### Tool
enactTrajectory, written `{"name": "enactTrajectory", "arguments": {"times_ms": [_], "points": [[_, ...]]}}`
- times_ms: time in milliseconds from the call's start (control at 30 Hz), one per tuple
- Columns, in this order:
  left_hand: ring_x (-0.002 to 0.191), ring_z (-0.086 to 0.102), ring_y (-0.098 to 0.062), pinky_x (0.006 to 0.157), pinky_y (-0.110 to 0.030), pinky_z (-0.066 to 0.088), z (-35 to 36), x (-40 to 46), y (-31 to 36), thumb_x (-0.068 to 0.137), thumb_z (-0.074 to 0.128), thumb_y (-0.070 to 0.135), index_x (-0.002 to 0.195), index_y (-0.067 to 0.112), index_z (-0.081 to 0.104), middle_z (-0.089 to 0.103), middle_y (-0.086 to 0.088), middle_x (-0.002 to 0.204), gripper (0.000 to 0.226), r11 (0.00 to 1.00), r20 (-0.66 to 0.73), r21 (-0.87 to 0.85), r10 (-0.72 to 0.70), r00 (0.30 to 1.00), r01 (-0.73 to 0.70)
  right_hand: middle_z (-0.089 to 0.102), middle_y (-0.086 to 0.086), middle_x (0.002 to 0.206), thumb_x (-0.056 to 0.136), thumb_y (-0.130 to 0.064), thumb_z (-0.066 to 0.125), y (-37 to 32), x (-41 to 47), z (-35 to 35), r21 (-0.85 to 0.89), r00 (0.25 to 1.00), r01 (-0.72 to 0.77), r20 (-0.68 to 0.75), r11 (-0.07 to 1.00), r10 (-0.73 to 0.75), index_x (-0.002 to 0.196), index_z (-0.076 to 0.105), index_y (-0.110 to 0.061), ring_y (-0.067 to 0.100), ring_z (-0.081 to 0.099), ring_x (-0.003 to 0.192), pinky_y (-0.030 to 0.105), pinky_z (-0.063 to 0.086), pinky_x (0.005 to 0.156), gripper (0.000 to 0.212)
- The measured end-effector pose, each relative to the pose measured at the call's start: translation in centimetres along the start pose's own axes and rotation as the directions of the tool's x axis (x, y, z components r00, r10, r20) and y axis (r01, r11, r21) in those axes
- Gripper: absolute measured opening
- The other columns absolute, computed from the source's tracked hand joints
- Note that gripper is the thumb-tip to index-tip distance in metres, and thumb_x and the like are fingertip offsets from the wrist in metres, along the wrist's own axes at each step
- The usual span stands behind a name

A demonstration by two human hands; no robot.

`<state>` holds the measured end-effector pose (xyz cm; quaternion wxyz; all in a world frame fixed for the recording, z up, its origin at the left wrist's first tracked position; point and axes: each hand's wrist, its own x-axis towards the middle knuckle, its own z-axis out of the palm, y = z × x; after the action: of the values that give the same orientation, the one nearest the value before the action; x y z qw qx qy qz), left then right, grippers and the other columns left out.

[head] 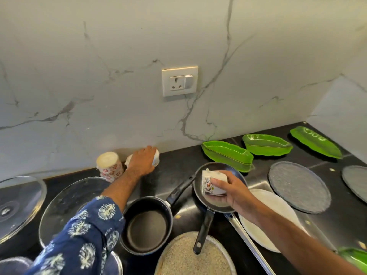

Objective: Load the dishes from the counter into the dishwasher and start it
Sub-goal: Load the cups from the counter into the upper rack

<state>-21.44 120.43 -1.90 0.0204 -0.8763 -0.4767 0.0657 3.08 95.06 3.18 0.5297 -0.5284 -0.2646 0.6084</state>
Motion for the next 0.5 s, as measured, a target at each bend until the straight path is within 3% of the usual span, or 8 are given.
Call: {"name": "enactTrajectory", "arguments": {"times_ms": [100, 200, 367, 433, 500], "points": [[0.125, 0.049, -0.033, 0.099, -0.043, 0.043, -0.2, 1.1, 0.6, 0.087, 0.066, 0.027, 0.152, 0.018, 0.026, 0.037, -0.013, 0.146, 0.077, 0.992, -0.017, 0.124, 0.016, 1.0, -0.013, 0.066, 0.019, 0.125, 0.082, -0.018, 0.08, -0.1, -1.7, -0.6, 0.008, 1.0, 0.016, 0.004, 1.0, -0.016, 0.13, 0.053, -0.007, 0.036, 0.065, 0.115, 0.049, 0.056, 0.09, 0.055], [0.122, 0.048, -0.032, 0.097, -0.042, 0.044, -0.1, 1.1, 1.0, 0.084, 0.071, 0.022, 0.145, 0.02, 0.036, 0.038, -0.014, 0.141, 0.071, 0.98, 0.009, 0.193, 0.046, 0.999, -0.047, 0.065, 0.018, 0.126, 0.082, -0.016, 0.077, -0.1, -2.5, -0.5, 0.025, 1.0, 0.022, -0.006, 0.999, -0.022, 0.13, 0.054, -0.007, 0.035, 0.065, 0.115, 0.051, 0.055, 0.093, 0.054], [0.121, 0.049, -0.027, 0.097, -0.041, 0.038, 0.0, -0.2, 1.8, 0.084, 0.066, 0.047, 0.139, 0.022, 0.042, 0.051, -0.007, 0.134, 0.065, 0.958, -0.005, 0.265, 0.118, 0.993, -0.112, 0.063, 0.02, 0.128, 0.08, -0.014, 0.077, 0.3, -3.3, 0.5, 0.102, 0.999, 0.028, -0.047, 0.994, -0.023, 0.129, 0.052, -0.005, 0.036, 0.066, 0.113, 0.046, 0.058, 0.086, 0.056], [0.116, 0.052, -0.027, 0.094, -0.043, 0.036, -0.9, -0.9, 2.2, 0.081, 0.064, 0.055, 0.134, 0.023, 0.046, 0.056, -0.005, 0.127, 0.065, 0.97, -0.072, 0.221, 0.119, 0.99, -0.101, 0.062, 0.02, 0.129, 0.081, -0.013, 0.076, 0.4, -3.8, 0.9, 0.113, 0.999, 0.037, -0.042, 0.993, -0.032, 0.129, 0.053, -0.005, 0.037, 0.066, 0.113, 0.044, 0.059, 0.083, 0.054], [0.108, 0.056, -0.029, 0.09, -0.044, 0.037, -2.4, -2.0, 2.9, 0.075, 0.067, 0.06, 0.127, 0.022, 0.05, 0.059, -0.005, 0.119, 0.066, 0.994, -0.18, 0.058, 0.1, 0.979, -0.091, 0.062, 0.021, 0.128, 0.082, -0.012, 0.076, 0.4, -4.5, 1.3, 0.137, 0.998, 0.05, -0.052, 0.989, -0.043, 0.13, 0.052, -0.005, 0.037, 0.066, 0.112, 0.043, 0.059, 0.082, 0.054]]}}
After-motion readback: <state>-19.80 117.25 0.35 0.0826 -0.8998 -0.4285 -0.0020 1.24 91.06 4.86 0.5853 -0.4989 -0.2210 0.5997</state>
